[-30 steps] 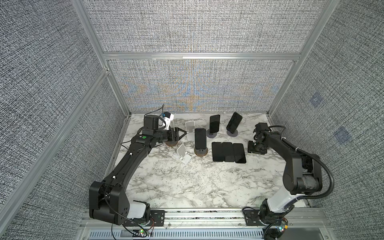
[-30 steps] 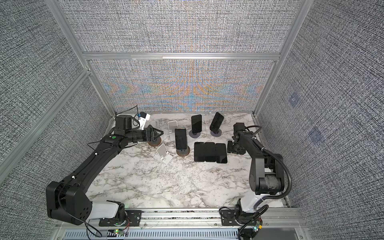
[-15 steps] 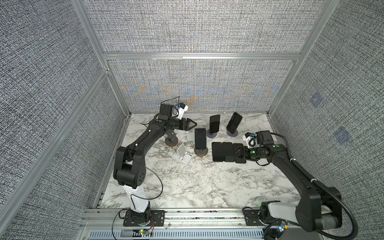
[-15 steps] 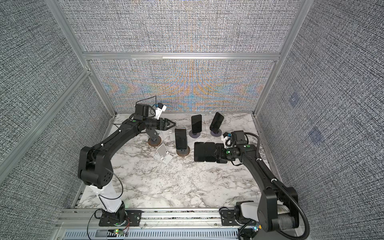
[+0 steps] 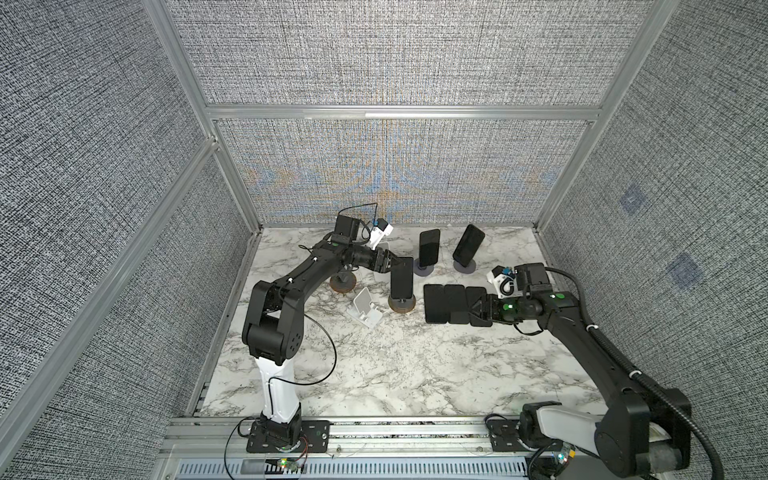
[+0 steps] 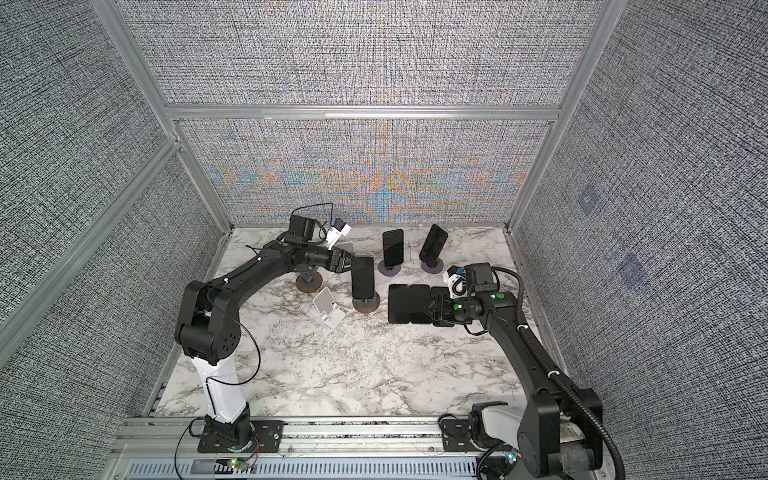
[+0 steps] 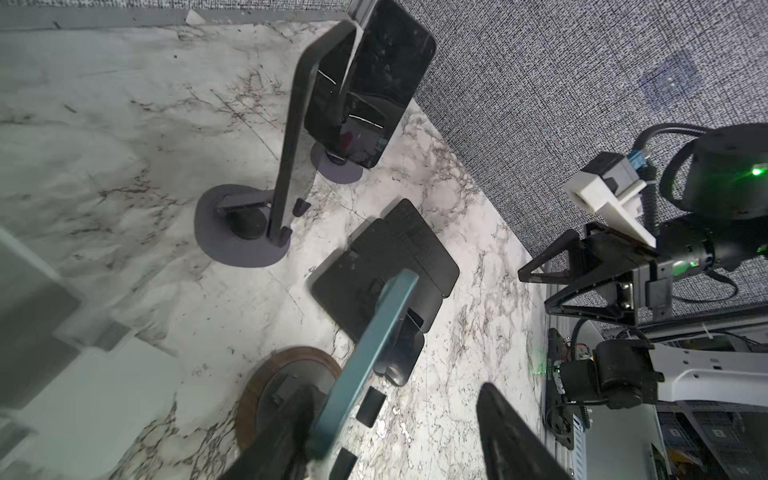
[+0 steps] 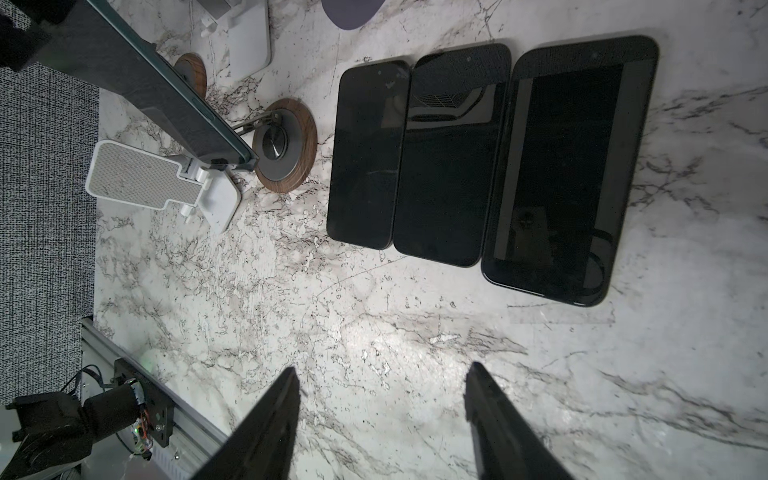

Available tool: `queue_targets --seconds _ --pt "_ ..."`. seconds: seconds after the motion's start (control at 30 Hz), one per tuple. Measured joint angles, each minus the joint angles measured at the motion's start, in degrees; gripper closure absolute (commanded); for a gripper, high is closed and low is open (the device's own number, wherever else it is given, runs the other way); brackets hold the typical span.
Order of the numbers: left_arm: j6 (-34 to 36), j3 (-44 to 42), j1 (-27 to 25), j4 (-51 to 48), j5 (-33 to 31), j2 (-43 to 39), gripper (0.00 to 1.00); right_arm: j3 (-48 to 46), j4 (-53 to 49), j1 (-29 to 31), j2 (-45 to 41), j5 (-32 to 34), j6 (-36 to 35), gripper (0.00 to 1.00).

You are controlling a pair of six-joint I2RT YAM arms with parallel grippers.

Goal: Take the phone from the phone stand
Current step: 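Raise the right gripper away from the lying phones, then reach the left gripper to the phone on the wooden-based stand and grasp it, then lift the phone off the stand while the right gripper reaches toward it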

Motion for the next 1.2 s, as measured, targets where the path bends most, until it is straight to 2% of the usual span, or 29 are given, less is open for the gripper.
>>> queue_targets --seconds 0.27,0.4,1.0,1.2 --pt "-1.1 -0.8 0.1 3.6 0.3 0.9 0.67 0.0 -0.1 0.0 0.0 0.0 0.0 0.41" --pt "-2.3 -1.0 0.1 5.2 0.3 1.5 0.74 0.0 -0.1 0.0 0.0 0.2 0.0 0.41" --pt "-5.1 -1.1 0.0 10.9 1.8 4.3 0.91 -0.4 -0.3 0.1 0.1 0.7 -0.5 0.41" --pt "-5.2 -1.9 0.0 11.1 1.6 3.7 0.97 0.0 -0.6 2.3 0.1 1.4 -1.1 0.41"
